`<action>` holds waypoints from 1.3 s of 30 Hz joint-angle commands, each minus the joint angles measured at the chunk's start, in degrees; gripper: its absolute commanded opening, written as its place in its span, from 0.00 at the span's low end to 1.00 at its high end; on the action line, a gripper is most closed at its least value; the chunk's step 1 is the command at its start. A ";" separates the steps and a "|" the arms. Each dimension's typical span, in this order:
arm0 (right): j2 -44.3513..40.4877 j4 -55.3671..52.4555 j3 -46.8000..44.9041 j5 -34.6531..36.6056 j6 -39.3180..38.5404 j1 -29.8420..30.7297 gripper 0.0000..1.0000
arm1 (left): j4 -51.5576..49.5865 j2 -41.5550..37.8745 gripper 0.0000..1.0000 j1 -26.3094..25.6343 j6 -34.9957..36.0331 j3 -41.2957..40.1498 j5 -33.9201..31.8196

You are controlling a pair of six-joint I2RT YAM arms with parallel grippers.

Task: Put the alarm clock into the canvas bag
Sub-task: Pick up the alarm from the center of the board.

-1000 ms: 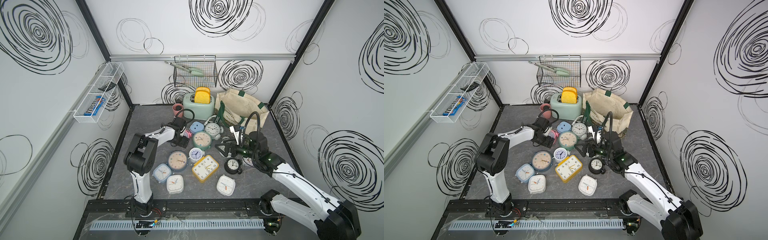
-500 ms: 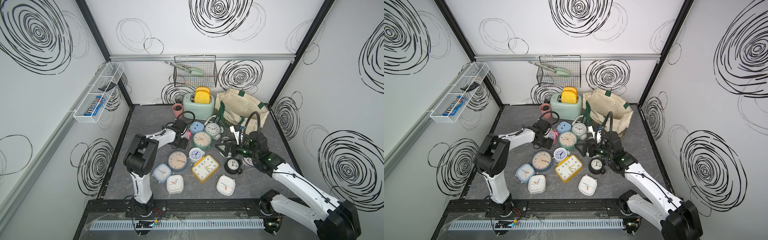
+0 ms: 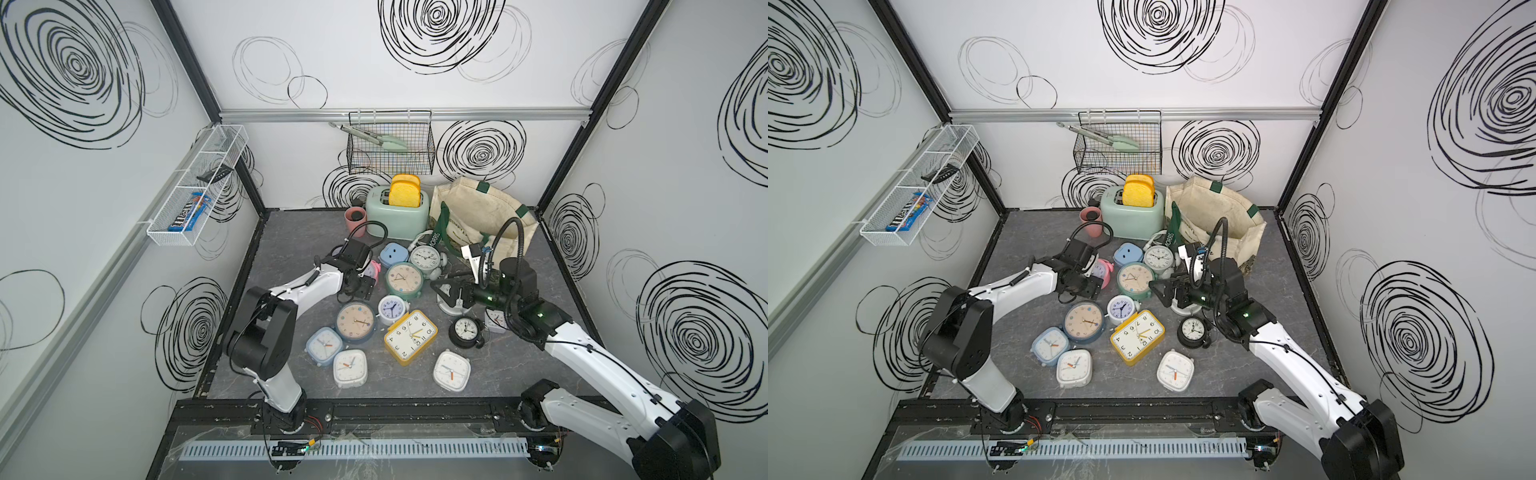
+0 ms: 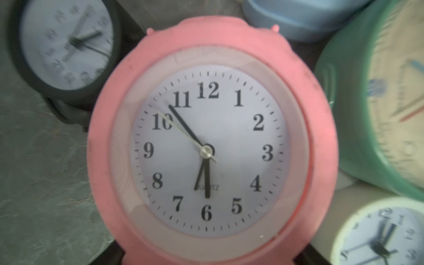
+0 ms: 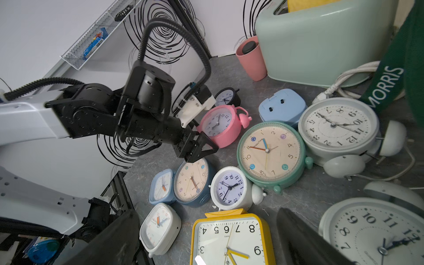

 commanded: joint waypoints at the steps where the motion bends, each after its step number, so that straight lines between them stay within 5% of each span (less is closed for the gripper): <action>1: 0.51 -1.58 3.11 1.57 -0.62 -0.63 0.97 | 0.16 -6.86 0.64 -1.56 -1.38 -0.69 -2.85; 9: 3.56 -0.45 8.40 -1.76 5.33 -2.71 0.97 | 10.54 -19.02 0.65 -9.35 -4.37 -0.68 0.64; 20: 8.25 2.88 14.86 -4.13 10.81 -1.13 0.97 | 37.98 -24.96 0.60 -10.43 -15.94 -11.92 18.84; 34: 17.44 -1.37 23.19 4.29 7.76 8.04 1.00 | 38.57 -28.49 0.59 -10.83 -15.12 -15.26 17.97; 39: 18.91 -1.41 24.69 4.33 8.40 8.82 0.90 | 38.03 -28.40 0.60 -11.27 -14.92 -15.24 16.73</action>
